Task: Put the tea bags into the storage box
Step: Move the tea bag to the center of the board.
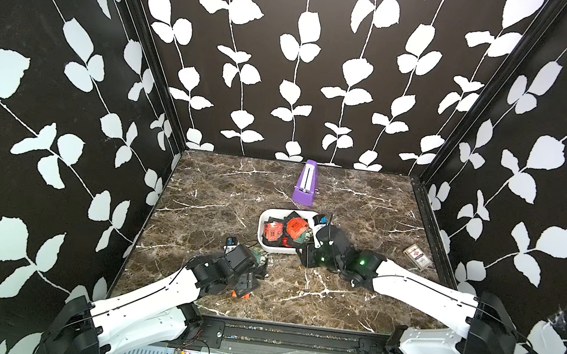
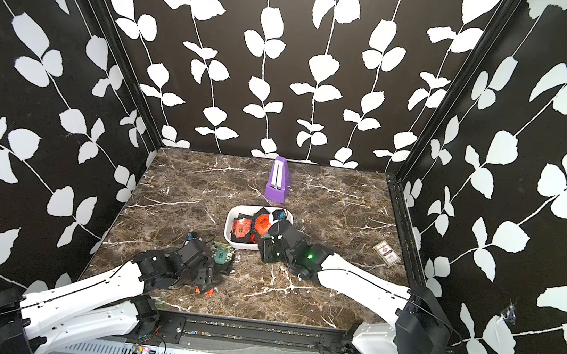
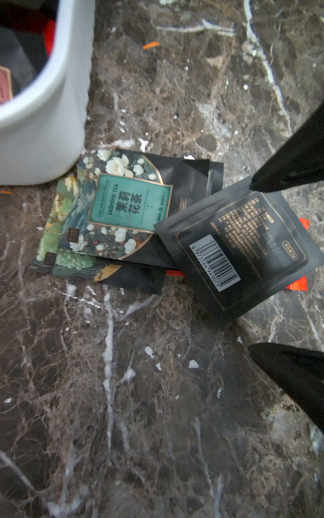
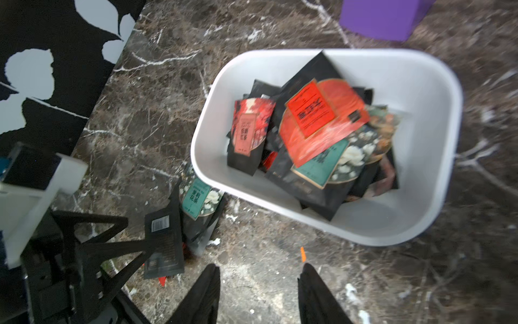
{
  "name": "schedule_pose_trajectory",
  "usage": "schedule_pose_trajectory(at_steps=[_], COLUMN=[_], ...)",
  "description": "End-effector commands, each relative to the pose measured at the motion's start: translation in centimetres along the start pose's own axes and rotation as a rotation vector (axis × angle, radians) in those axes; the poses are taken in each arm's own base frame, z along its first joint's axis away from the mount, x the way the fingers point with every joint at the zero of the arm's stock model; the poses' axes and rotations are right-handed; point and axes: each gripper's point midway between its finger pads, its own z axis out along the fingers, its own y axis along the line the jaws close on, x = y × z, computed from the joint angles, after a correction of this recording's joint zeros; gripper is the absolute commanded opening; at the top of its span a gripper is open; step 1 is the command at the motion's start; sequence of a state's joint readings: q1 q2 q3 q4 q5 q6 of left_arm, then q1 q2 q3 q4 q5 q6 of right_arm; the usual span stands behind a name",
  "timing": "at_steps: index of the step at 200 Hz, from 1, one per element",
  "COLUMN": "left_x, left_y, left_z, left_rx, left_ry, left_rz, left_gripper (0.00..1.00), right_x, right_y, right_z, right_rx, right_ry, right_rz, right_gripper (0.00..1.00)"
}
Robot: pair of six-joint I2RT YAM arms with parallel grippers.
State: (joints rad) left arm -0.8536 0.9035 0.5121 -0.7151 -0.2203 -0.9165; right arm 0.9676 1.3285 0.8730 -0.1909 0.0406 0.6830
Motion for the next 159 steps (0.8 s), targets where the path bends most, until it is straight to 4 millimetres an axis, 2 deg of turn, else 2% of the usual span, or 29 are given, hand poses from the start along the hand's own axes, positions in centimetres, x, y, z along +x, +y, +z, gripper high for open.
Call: schedule_pose_trajectory(at_steps=[1, 67, 112, 159], left_x=[0.3, 0.5, 0.7, 0.9], left_y=[0.7, 0.8, 0.0, -1.4], left_z=[0.4, 0.9, 1.6, 2.2], left_rx=[-0.015, -0.017, 0.023, 0.073], left_ry=[-0.001, -0.007, 0.003, 0.028], left_rz=[-0.002, 0.007, 0.008, 0.021], left_gripper=[0.85, 0.95, 0.95, 0.91], right_x=[0.7, 3.8, 4.6, 5.1], right_y=[0.9, 1.3, 1.5, 1.1], right_z=[0.1, 0.9, 0.9, 0.7], right_rx=[-0.038, -0.052, -0.047, -0.033], right_ry=[-0.026, -0.003, -0.006, -0.01], right_rz=[0.037, 0.092, 0.097, 0.099], right_gripper=[0.47, 0.48, 0.48, 0.48])
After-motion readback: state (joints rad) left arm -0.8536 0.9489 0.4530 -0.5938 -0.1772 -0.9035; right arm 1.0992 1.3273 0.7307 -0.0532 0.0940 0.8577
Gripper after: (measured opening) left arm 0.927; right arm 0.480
